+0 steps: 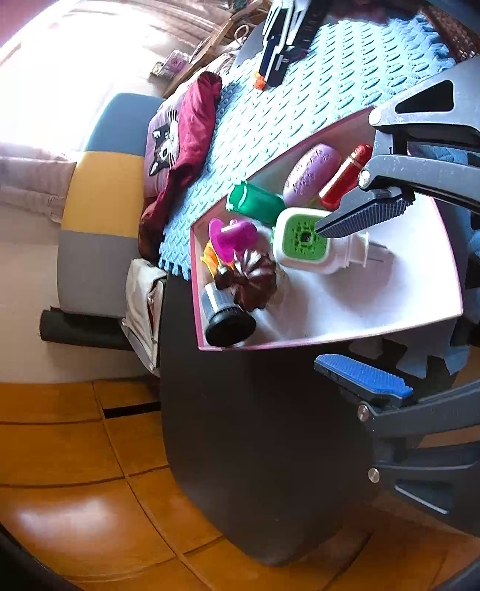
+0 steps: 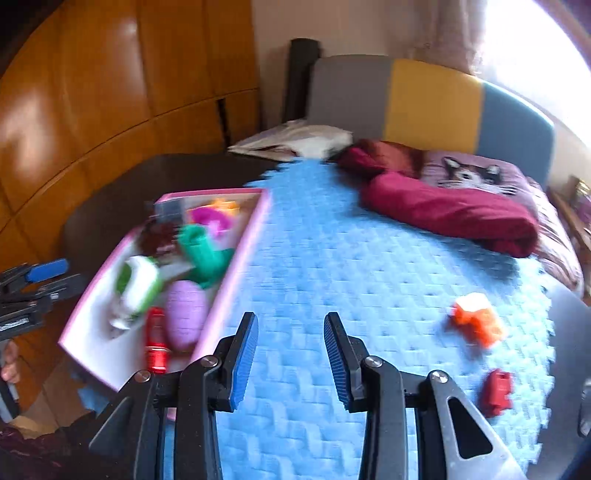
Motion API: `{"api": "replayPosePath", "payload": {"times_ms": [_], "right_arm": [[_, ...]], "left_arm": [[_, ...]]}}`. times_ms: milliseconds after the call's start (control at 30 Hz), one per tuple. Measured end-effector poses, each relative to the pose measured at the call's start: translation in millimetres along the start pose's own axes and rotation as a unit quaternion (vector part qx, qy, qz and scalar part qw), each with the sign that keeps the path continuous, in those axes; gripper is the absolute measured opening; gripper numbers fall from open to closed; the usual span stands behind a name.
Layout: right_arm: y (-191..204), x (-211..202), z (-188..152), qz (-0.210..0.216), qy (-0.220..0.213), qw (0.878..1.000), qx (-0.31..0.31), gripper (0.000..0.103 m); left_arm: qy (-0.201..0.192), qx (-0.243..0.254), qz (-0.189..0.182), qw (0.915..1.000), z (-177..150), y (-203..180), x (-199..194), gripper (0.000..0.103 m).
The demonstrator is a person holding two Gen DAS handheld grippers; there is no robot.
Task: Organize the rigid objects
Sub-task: 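Move both tools back over the orange blocks and red puzzle piece, then grasp the orange cube blocks with the left tool while the right tool grasps the red puzzle piece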
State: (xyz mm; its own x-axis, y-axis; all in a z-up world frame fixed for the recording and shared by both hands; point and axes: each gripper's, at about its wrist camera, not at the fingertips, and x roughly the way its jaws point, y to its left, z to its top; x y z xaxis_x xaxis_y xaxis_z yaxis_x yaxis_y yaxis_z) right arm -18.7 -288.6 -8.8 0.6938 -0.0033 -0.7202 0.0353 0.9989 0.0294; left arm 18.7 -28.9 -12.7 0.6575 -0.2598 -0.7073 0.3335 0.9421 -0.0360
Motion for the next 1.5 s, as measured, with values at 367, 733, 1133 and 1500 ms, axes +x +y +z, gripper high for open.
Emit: {"api": "replayPosePath", "payload": {"times_ms": [367, 733, 1133, 1500], "right_arm": [[-124, -10, -20, -0.13, -0.007, 0.985, 0.115, 0.037], [-169, -6, -34, -0.146, 0.016, 0.965, 0.217, 0.037], [-204, -24, -48, -0.164, -0.002, 0.937, 0.307, 0.037], [-218, -25, -55, -0.158, 0.003, 0.922, 0.353, 0.038]], "left_arm": [[-0.016, 0.049, -0.021, 0.9984, 23, -43, 3, 0.072], [-0.006, 0.096, -0.052, 0.994, 42, -104, 24, 0.072], [0.019, 0.14, -0.106, 0.9842, 57, -187, 58, 0.072], [0.041, 0.188, -0.166, 0.9671, 66, -273, 94, 0.09]]}}
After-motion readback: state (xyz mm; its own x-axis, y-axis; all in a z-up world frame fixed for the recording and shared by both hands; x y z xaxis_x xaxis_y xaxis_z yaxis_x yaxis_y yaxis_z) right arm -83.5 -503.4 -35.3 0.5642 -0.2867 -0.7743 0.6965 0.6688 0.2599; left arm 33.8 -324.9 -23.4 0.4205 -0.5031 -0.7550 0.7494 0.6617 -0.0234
